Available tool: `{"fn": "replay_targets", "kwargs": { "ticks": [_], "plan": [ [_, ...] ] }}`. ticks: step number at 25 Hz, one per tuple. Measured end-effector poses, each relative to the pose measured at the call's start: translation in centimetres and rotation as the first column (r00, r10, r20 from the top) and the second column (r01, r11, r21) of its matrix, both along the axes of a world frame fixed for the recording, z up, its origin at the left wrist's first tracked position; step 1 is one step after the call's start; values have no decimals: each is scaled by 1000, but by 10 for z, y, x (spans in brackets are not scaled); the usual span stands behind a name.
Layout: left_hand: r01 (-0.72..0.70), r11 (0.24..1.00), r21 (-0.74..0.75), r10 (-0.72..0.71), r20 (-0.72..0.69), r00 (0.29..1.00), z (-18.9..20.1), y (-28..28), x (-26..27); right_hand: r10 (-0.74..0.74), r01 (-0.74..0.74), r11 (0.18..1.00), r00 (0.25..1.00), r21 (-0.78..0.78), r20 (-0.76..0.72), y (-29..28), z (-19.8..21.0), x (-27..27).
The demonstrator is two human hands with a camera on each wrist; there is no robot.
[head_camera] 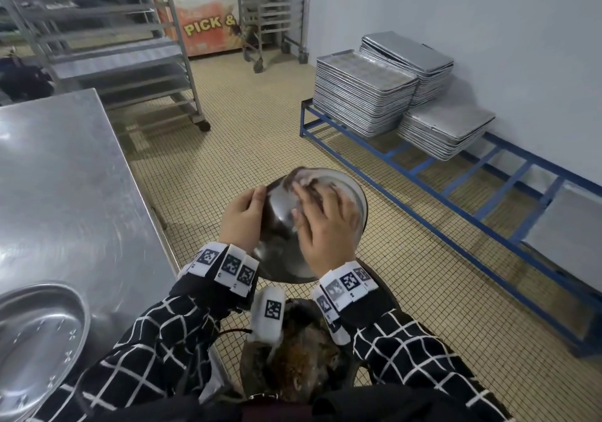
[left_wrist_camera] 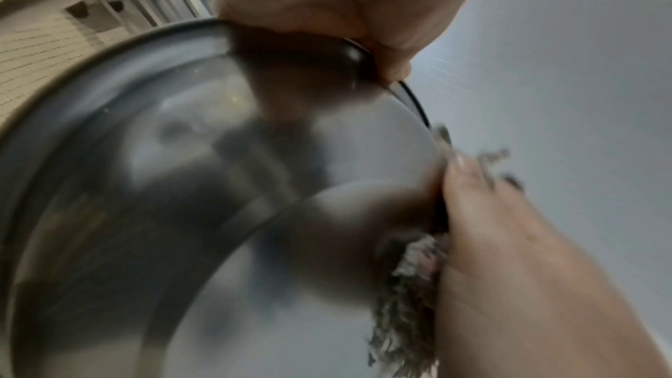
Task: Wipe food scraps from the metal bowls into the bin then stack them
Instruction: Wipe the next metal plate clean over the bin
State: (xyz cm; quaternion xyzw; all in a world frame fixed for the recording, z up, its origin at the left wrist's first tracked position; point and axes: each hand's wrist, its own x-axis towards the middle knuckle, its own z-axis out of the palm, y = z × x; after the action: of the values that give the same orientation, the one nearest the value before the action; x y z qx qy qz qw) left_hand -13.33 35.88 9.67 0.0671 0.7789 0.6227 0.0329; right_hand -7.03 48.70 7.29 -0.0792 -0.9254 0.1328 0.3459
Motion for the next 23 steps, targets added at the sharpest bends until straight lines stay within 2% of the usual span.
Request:
{"fn": "replay_targets", "kwargs": {
  "ticks": [1, 2, 3, 4, 5, 7, 8, 10, 11, 13, 15, 17, 18, 20, 21, 22, 23],
  "plan": [
    [-4, 1000, 10, 4, 8, 1000, 1, -1, 1, -59, 54, 990, 998, -132, -31, 8, -1, 0],
    [-4, 1000, 20, 3, 21, 1000, 2, -3, 1, -113, 90, 939, 992, -332, -51, 18, -4, -2],
    [-7, 999, 33, 6, 41, 999, 1, -4, 0, -155, 109, 841, 987, -529, -44, 29, -7, -3],
    [-15, 999, 49, 12, 70, 997, 2, -7, 0, -171, 144, 715, 985, -684, 29, 38, -7, -2],
    [-21, 998, 57, 15, 98, 995, 2, -10, -2, -145, 207, 614, 978, -761, 148, 45, -12, -3],
    [-12, 998, 68, 5, 107, 994, 2, -13, -5, -55, 315, 440, 944, -841, 324, 55, -21, -2],
    [0, 998, 70, -6, 85, 996, 2, -14, -6, -3, 335, 291, 937, -896, 349, 56, -21, -4],
    [36, 998, 54, -37, 27, 999, 5, -15, -3, 96, 260, -135, 964, -956, 249, 57, -17, -6],
    [58, 998, 38, -58, 7, 998, 6, -15, -2, 138, 200, -285, 976, -937, 166, 59, -11, -8],
    [135, 991, -6, -136, -42, 990, 5, -17, 1, 204, 154, -424, 976, -892, 71, 61, 3, -11],
    [234, 965, -117, -251, -165, 954, 1, -22, 2, 211, 145, -473, 976, -869, 48, 63, 24, -11],
    [250, 928, -276, -329, -296, 897, -5, -28, 3, 231, 201, -429, 967, -880, 108, 63, 37, -9],
    [217, 916, -338, -334, -340, 879, -8, -30, 3, 245, 246, -380, 956, -892, 160, 63, 39, -8],
    [120, 900, -420, -289, -367, 884, -8, -30, 3, 249, 319, -223, 932, -921, 262, 60, 37, -8],
    [63, 899, -433, -239, -366, 899, -8, -28, 3, 234, 319, -174, 932, -931, 276, 57, 35, -7],
    [26, 909, -415, -182, -343, 921, -11, -29, 0, 211, 303, -173, 941, -937, 266, 52, 32, -6],
    [9, 930, -368, -123, -288, 950, -12, -29, -2, 188, 270, -217, 955, -938, 232, 47, 30, -2]
  ]
}}
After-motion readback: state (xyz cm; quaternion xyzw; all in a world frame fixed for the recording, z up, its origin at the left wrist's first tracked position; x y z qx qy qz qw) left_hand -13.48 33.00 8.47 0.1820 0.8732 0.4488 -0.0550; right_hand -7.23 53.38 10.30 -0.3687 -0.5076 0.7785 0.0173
